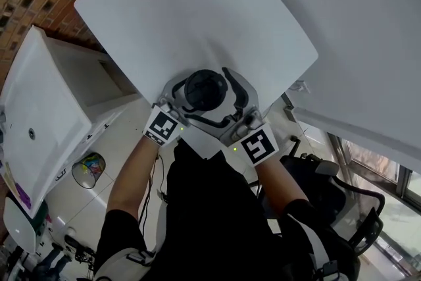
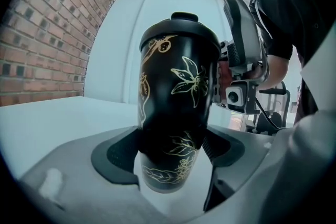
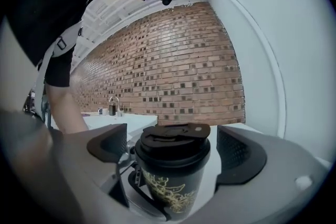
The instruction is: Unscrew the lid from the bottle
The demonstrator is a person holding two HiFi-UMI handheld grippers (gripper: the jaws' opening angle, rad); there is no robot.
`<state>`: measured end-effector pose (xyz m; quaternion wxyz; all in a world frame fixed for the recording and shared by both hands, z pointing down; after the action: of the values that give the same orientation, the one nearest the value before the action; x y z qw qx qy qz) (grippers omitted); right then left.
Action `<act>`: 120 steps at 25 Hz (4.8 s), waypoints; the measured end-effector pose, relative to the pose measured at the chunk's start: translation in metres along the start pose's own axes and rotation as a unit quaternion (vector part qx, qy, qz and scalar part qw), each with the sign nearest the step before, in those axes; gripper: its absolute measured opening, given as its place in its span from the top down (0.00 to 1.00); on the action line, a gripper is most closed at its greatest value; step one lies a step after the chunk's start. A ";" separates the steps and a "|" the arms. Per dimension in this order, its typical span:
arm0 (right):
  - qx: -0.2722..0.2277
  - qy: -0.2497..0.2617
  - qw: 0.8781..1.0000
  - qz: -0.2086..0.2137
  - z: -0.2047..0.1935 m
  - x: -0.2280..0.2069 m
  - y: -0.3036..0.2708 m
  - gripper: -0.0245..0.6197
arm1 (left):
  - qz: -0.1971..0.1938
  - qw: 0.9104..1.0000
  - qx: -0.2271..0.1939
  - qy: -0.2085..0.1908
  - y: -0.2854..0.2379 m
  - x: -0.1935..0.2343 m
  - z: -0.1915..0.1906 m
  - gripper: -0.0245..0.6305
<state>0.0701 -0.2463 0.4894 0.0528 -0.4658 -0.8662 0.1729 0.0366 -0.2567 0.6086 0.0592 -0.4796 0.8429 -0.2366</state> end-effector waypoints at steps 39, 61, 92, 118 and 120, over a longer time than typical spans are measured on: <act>0.015 -0.013 1.000 -0.020 -0.007 0.003 -0.019 0.26 | -0.028 1.000 0.001 0.003 0.003 0.002 -0.004 0.37; 0.039 0.052 0.980 0.187 -0.003 -0.009 -0.017 0.19 | -0.029 0.999 0.009 0.013 0.001 0.002 -0.005 0.37; 0.072 0.135 0.961 0.229 0.004 -0.001 -0.017 0.24 | -0.036 0.999 0.014 0.014 -0.001 0.002 -0.005 0.37; -0.059 -0.147 0.979 0.129 0.007 -0.055 0.032 0.24 | -0.008 1.000 0.026 0.001 0.002 0.002 -0.004 0.36; -0.060 -0.151 0.979 0.126 0.006 -0.057 0.035 0.24 | 0.001 1.000 0.025 0.013 0.003 0.003 -0.005 0.34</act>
<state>0.1281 -0.2766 0.4751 -0.1290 -0.5423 -0.8073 0.1938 0.0308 -0.2556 0.6118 0.0605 -0.4738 0.8381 -0.2636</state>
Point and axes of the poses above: the fingertips, and each gripper's own axes: y backward along the fingers, x to its left, z out of its top, the point moved 4 cm from there along y, backward along the fingers, and after that the axes turned 14 degrees about x, right-handed, at the moved point
